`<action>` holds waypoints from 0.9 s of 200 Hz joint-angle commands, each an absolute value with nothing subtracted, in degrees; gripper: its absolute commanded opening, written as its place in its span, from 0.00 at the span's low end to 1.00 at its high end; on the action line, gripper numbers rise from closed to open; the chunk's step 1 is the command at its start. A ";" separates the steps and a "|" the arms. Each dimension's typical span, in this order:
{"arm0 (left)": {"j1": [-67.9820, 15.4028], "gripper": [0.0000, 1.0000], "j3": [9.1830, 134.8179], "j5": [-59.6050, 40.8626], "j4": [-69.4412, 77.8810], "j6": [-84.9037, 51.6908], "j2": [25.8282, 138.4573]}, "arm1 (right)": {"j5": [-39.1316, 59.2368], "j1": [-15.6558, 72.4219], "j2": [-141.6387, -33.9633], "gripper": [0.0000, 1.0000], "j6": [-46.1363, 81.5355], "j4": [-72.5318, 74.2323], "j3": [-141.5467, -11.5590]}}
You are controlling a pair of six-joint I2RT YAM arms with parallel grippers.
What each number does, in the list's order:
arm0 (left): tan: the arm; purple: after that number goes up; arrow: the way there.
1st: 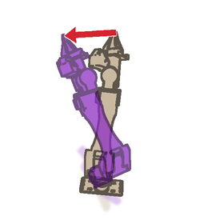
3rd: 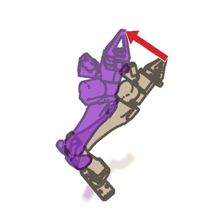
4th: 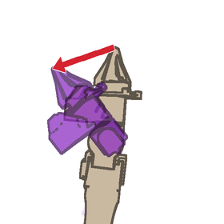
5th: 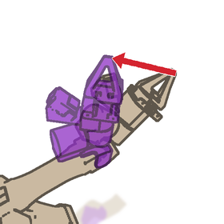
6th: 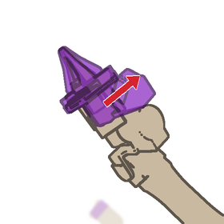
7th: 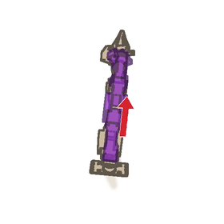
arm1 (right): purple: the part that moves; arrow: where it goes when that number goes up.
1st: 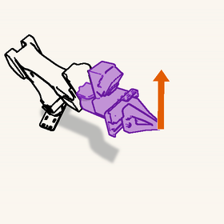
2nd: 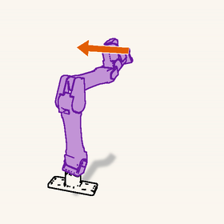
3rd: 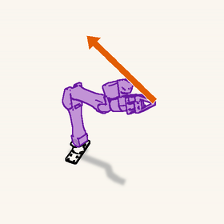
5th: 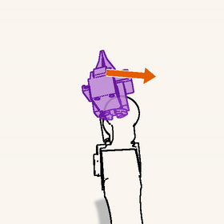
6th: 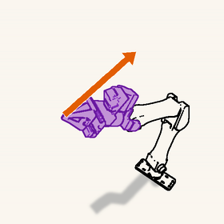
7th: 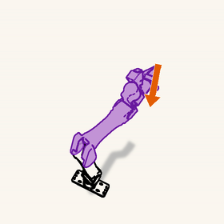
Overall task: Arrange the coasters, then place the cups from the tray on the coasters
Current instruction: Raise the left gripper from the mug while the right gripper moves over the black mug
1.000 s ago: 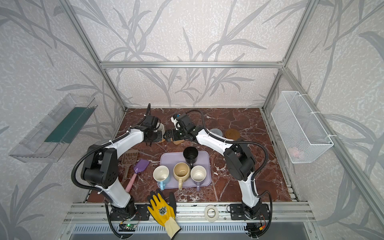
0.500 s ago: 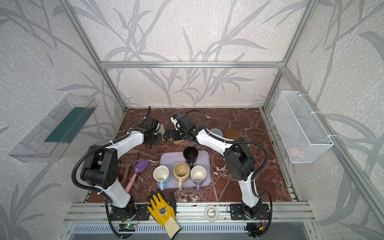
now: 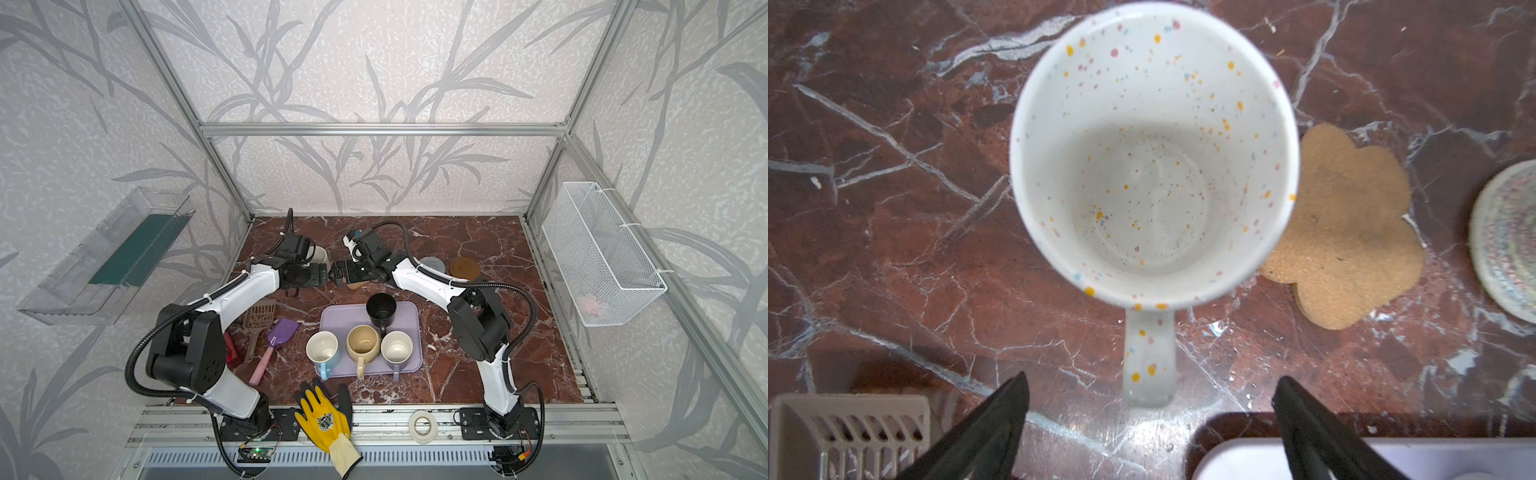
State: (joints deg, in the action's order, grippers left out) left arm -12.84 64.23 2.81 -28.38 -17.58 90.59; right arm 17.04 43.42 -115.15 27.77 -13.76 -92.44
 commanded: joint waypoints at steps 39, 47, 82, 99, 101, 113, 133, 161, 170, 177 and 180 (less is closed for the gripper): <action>-12.62 0.99 63.05 -1.55 -32.03 -20.97 79.04 | 15.42 44.10 -104.06 0.99 27.25 -15.24 -86.54; -12.61 0.99 62.73 -2.59 -32.32 -21.62 77.23 | 15.21 44.25 -102.75 0.99 27.25 -15.60 -85.40; -12.74 0.99 61.02 -9.95 -32.85 -25.19 69.76 | 13.44 44.81 -96.26 0.99 25.71 -20.22 -81.22; -12.82 0.99 60.03 -15.01 -32.79 -27.60 67.10 | 11.87 45.13 -92.96 0.99 24.89 -23.27 -79.21; -12.83 0.99 59.85 -15.66 -32.65 -27.88 66.76 | 11.69 45.10 -92.59 0.99 24.81 -23.59 -78.86; -12.92 0.99 58.66 -19.28 -31.88 -29.23 65.11 | 10.56 45.18 -90.35 0.99 24.64 -25.19 -77.22; -13.24 0.99 56.75 -26.27 -30.57 -31.40 63.51 | 8.91 45.18 -86.85 0.99 24.96 -27.95 -74.73; -14.84 0.98 54.27 -31.24 -30.12 -32.84 62.89 | 7.15 45.35 -83.28 0.99 25.11 -31.65 -71.60; -15.88 0.98 53.31 -31.11 -29.83 -32.96 62.46 | 6.70 45.35 -82.42 0.99 24.90 -32.50 -70.54; -16.82 0.98 52.40 -30.92 -29.43 -33.28 62.28 | 5.82 45.35 -81.74 1.00 25.05 -33.16 -69.74; -17.19 0.98 52.09 -30.79 -29.30 -33.37 62.23 | 5.46 45.37 -81.40 1.00 25.13 -33.42 -69.39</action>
